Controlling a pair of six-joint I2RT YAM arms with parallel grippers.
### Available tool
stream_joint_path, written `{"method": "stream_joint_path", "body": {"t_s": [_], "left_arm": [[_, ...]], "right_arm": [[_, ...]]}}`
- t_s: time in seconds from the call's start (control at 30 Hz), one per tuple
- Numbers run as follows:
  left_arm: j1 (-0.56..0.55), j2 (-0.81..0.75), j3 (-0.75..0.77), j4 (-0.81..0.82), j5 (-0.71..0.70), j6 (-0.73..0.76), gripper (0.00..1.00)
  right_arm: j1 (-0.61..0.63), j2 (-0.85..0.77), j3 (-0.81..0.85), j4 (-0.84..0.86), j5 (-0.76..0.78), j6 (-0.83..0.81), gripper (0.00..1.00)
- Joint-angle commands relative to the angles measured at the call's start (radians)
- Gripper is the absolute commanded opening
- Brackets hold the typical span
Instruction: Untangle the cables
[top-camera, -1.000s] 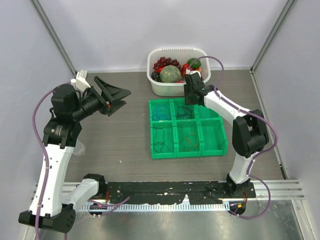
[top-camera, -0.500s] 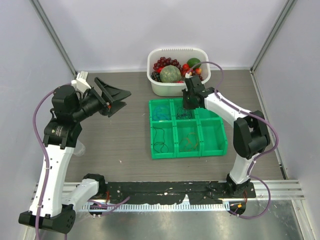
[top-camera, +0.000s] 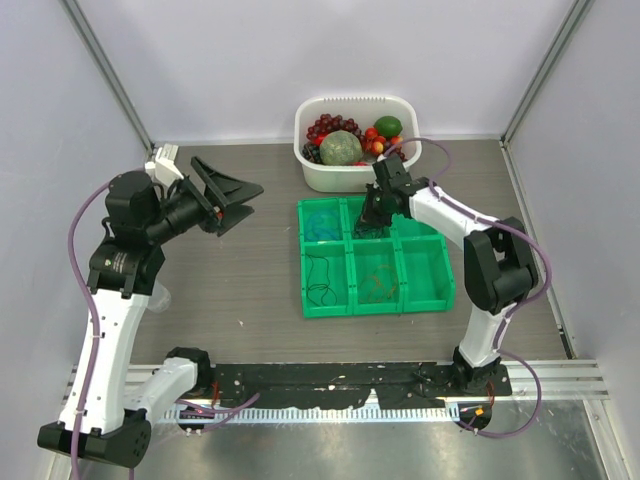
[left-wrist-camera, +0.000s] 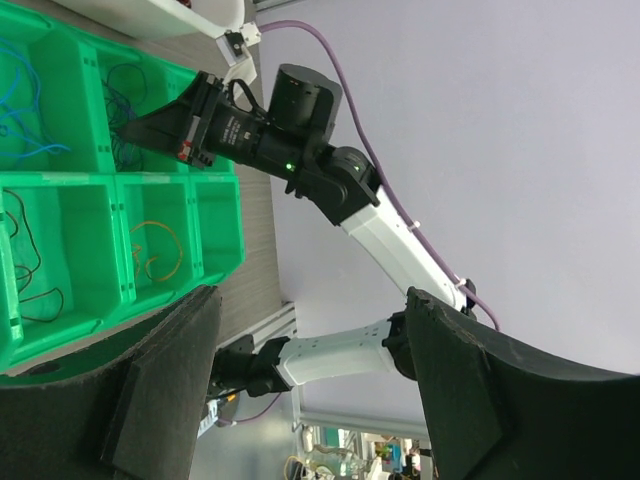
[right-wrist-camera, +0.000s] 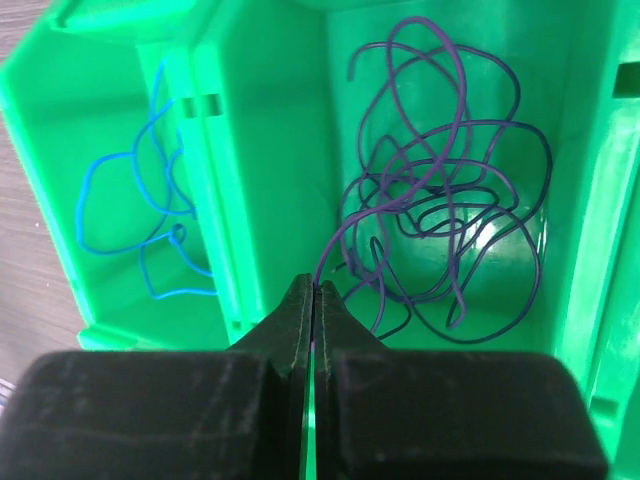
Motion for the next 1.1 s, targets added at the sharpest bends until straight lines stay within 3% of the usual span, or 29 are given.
{"method": "stream_joint_path", "body": {"t_s": [0.0, 0.13, 0.4, 0.53, 0.83, 1.07], "left_arm": [[0.005, -0.034, -0.011, 0.013, 0.031, -0.002, 0.78], [0.005, -0.052, -0.016, -0.004, 0.029, 0.001, 0.78], [0.005, -0.057, -0.014, -0.008, 0.047, -0.001, 0.78], [0.005, -0.069, -0.019, -0.013, 0.058, -0.007, 0.78], [0.003, -0.136, -0.06, -0.042, 0.086, -0.025, 0.78], [0.003, -0.225, -0.091, -0.092, 0.116, -0.02, 0.78]], "right_arm": [[-0.003, 0.042, 0.033, 0.019, -0.035, 0.059, 0.01], [0.008, 0.025, 0.043, -0.001, 0.019, -0.001, 0.09], [0.008, -0.105, 0.078, -0.116, 0.097, -0.099, 0.5], [0.009, -0.173, 0.083, -0.181, 0.146, -0.134, 0.56], [0.008, -0.383, 0.029, -0.245, 0.212, -0.177, 0.57], [0.008, -0.677, -0.08, -0.261, 0.229, -0.187, 0.58]]}}
